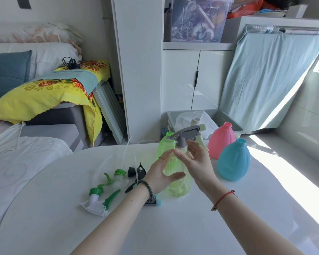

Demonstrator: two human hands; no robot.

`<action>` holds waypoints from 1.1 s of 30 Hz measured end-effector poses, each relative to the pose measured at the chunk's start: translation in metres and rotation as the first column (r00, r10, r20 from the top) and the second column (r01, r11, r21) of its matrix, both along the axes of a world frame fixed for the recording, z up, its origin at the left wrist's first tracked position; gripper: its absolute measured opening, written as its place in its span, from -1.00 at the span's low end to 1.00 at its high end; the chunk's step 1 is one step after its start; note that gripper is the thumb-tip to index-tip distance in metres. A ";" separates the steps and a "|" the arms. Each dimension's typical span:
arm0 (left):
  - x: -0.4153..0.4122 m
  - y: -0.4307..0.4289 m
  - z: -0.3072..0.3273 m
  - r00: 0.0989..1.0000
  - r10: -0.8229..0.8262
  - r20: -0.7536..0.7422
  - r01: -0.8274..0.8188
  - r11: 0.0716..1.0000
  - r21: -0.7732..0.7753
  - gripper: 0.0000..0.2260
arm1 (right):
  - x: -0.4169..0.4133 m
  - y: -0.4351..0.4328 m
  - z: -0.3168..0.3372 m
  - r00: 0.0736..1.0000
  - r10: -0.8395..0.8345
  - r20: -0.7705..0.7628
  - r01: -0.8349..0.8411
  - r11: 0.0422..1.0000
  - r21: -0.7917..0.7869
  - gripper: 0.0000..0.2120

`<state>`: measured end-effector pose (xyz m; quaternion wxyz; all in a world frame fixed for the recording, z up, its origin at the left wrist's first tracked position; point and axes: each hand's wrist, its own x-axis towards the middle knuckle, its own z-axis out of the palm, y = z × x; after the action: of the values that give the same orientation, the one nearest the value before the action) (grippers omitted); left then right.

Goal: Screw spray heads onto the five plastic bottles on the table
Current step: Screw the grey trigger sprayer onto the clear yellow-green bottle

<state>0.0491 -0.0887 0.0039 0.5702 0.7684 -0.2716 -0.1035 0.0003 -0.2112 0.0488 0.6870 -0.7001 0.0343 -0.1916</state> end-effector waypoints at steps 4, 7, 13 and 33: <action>0.002 0.000 0.001 1.000 0.014 -0.006 -0.014 1.000 0.023 -0.38 | -0.003 -0.003 0.001 0.990 0.120 0.080 -0.118 0.993 -0.029 -0.73; 0.001 -0.001 0.000 0.999 0.035 0.009 -0.036 0.999 0.026 -0.35 | -0.001 0.002 -0.001 0.994 0.015 0.105 -0.013 1.000 -0.021 -0.85; -0.004 -0.002 0.003 0.999 0.046 0.016 -0.046 0.999 0.024 -0.38 | -0.006 0.012 -0.006 0.998 0.000 0.069 0.000 1.000 -0.004 -0.72; -0.004 0.010 0.007 0.998 0.049 -0.045 -0.051 0.997 -0.052 -0.52 | 0.001 -0.004 -0.007 0.985 0.166 0.053 -0.171 0.981 0.090 -0.65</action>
<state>0.0449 -0.0788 0.0108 0.5987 0.7570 -0.2425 -0.0987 0.0012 -0.2154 0.0420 0.7335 -0.6629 -0.0317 -0.1467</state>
